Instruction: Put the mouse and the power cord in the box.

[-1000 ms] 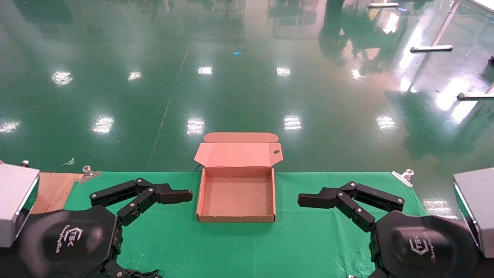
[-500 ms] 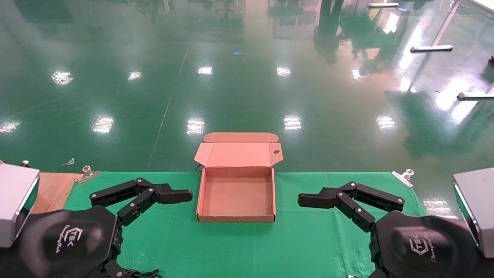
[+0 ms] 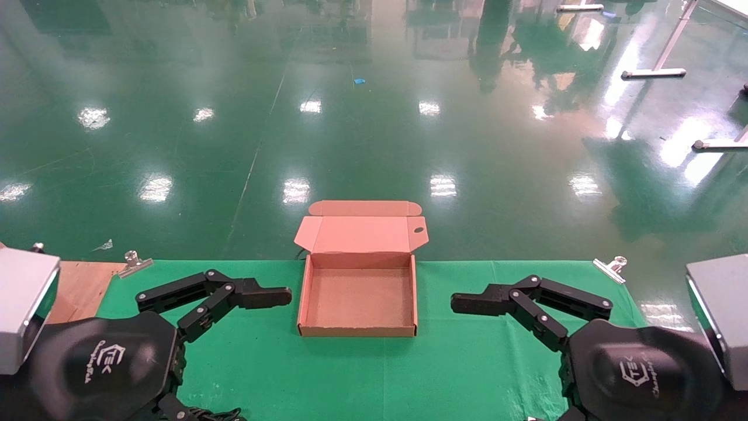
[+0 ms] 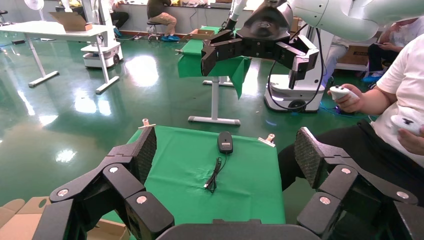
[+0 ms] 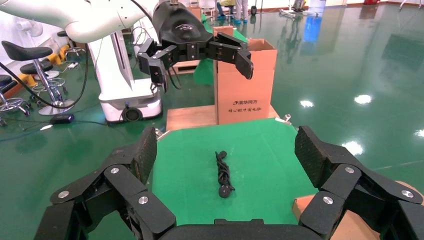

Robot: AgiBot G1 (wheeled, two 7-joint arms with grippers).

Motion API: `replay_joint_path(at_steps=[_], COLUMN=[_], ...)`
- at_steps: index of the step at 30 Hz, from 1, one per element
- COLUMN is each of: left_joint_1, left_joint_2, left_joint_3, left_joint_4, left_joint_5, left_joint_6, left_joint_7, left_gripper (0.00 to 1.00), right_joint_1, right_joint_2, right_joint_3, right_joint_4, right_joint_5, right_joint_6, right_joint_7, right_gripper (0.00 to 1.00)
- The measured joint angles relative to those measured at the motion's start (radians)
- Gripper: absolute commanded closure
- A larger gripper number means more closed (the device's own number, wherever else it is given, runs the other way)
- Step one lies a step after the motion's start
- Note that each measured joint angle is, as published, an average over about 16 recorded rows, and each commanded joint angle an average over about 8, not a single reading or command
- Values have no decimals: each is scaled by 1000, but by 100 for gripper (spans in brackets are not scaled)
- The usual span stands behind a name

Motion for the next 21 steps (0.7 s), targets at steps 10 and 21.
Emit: replay_joint_path(at_steps=[10, 21], left_joint_1=[-94, -259], left_joint_2=[50, 145], left_joint_3=[107, 282], left_joint_4=[121, 442], left_joint_5=[217, 568], left_joint_6=[38, 50], left_joint_7=[60, 236], left_gripper=[0, 0], right_joint_1=[120, 311], right_joint_2=[-41, -191], right_joint_3=[-122, -352], right_joint_4=[-43, -277], right_joint_5=[-292, -734], right_joint_6=[-40, -45], right_joint_7=[-79, -248], right_gripper=[0, 0])
